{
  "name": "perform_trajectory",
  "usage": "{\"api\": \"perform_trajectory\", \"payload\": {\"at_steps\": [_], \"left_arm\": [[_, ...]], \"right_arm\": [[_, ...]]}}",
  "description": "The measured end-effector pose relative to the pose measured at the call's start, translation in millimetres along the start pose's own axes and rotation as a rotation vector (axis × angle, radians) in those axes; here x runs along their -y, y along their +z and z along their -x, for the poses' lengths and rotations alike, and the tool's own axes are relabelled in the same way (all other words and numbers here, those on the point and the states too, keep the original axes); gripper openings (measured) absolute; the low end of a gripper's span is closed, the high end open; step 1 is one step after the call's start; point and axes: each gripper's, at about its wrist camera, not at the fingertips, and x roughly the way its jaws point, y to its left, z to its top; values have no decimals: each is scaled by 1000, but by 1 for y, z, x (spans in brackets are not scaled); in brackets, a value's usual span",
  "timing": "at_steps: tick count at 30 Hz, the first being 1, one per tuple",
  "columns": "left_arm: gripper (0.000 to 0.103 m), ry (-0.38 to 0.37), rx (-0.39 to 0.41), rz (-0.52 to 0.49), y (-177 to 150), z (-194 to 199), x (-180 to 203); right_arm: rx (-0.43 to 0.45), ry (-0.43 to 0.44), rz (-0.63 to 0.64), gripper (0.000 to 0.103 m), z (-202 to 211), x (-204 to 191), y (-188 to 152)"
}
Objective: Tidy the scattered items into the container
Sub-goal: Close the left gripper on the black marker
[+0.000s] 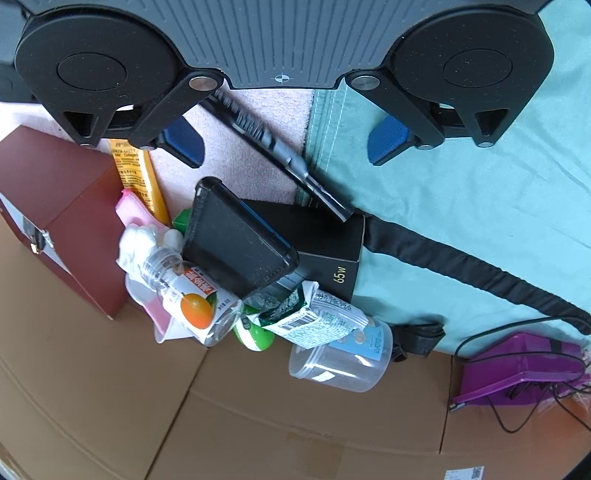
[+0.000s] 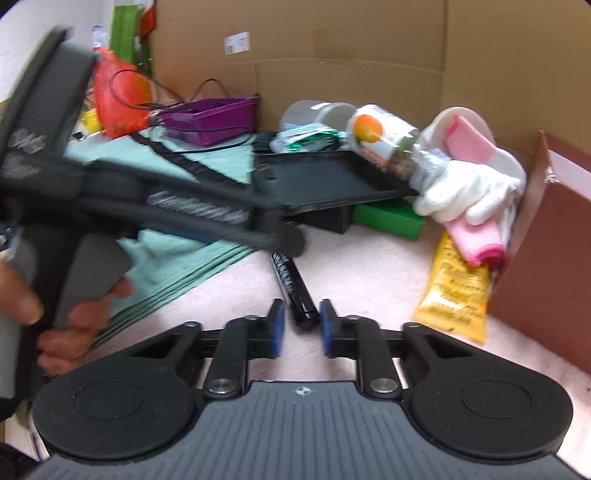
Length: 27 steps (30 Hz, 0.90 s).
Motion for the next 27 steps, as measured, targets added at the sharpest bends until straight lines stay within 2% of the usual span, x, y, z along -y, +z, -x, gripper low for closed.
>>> {"api": "perform_trajectory", "payload": {"at_steps": [4,8,12,16,21,22,26,27], "left_arm": [[91,10,-1,0,4,-6,1],[84,61,-6,-16,8,-12,5],[73,94,-6,-49,7,-13,10],[52,120,-17,-60,4,-8,13],[43,107,-48,-87,-7,8,22],[32,87,-64,-85,-10,12,23],[31,14,-109,-62,-23,26,27],[42,5,-111,-59,-26,28,27]], "right_arm": [[6,-16,0,22,-3,-6,3],[22,-9,-6,23,-11,-8,9],[13,-20,-14,24,-18,-11,11],[1,-7,6,17,-7,-20,6],[-12,13,-4,17,16,-33,-10],[-14,18,-14,17,22,-35,-14],[-19,21,-40,18,41,-41,-27],[-20,23,-47,18,44,-41,-30]]}}
